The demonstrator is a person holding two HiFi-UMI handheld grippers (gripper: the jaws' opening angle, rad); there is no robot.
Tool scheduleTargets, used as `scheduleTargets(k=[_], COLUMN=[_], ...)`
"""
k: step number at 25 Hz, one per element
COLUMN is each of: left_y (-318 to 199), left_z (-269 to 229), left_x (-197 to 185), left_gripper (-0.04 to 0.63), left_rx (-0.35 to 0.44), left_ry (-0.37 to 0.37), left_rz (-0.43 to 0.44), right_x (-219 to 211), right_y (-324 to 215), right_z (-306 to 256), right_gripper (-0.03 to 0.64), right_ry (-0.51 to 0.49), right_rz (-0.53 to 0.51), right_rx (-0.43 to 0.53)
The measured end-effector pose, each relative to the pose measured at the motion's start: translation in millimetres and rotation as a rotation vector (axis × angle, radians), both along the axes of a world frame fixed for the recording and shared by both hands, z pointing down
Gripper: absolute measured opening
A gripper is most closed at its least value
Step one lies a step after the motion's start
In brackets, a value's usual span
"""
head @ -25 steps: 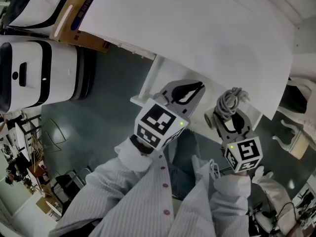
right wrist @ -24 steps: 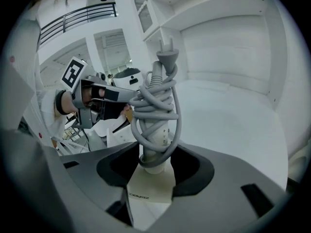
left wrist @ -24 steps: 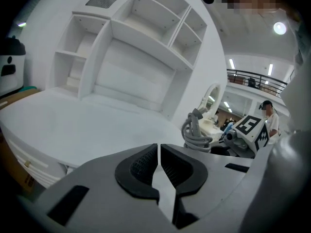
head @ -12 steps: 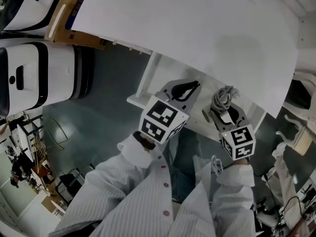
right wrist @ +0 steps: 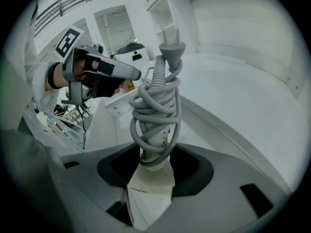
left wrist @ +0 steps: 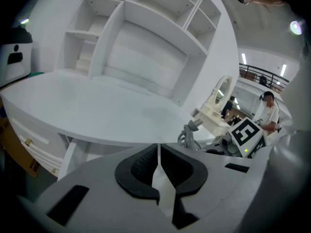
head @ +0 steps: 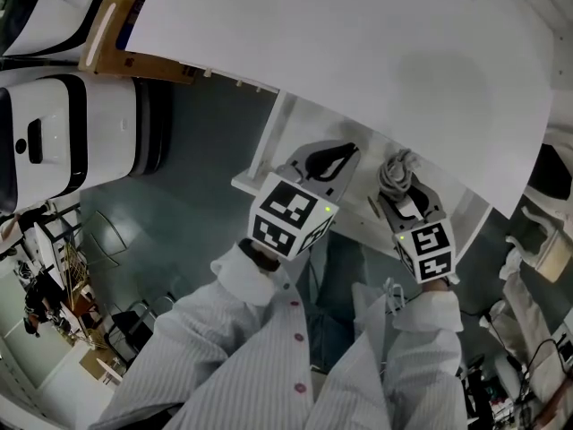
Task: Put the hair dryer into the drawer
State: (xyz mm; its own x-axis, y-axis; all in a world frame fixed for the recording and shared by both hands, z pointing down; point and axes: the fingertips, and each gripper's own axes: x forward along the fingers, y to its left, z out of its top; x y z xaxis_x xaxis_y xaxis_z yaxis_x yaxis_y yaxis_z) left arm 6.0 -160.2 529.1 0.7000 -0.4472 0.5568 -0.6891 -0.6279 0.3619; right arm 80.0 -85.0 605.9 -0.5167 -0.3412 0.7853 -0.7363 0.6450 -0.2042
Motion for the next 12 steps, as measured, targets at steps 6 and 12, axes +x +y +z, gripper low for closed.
scheduleTargets(k=[6, 12], left_y=[-10.6, -20.3], left_z=[2.5, 3.6], left_x=[-15.2, -27.8], left_gripper=[0.028, 0.028], left_rx=[-0.004, -0.001], left_ry=[-0.002, 0.001], left_rz=[-0.034, -0.055], right_x=[-7.4, -14.4], right_y=[-8.1, -8.2], right_z=[8.1, 15.6], right_gripper=[0.187, 0.185], right_ry=[0.025, 0.061], right_rz=[-0.003, -0.024], right_rx=[-0.008, -0.036])
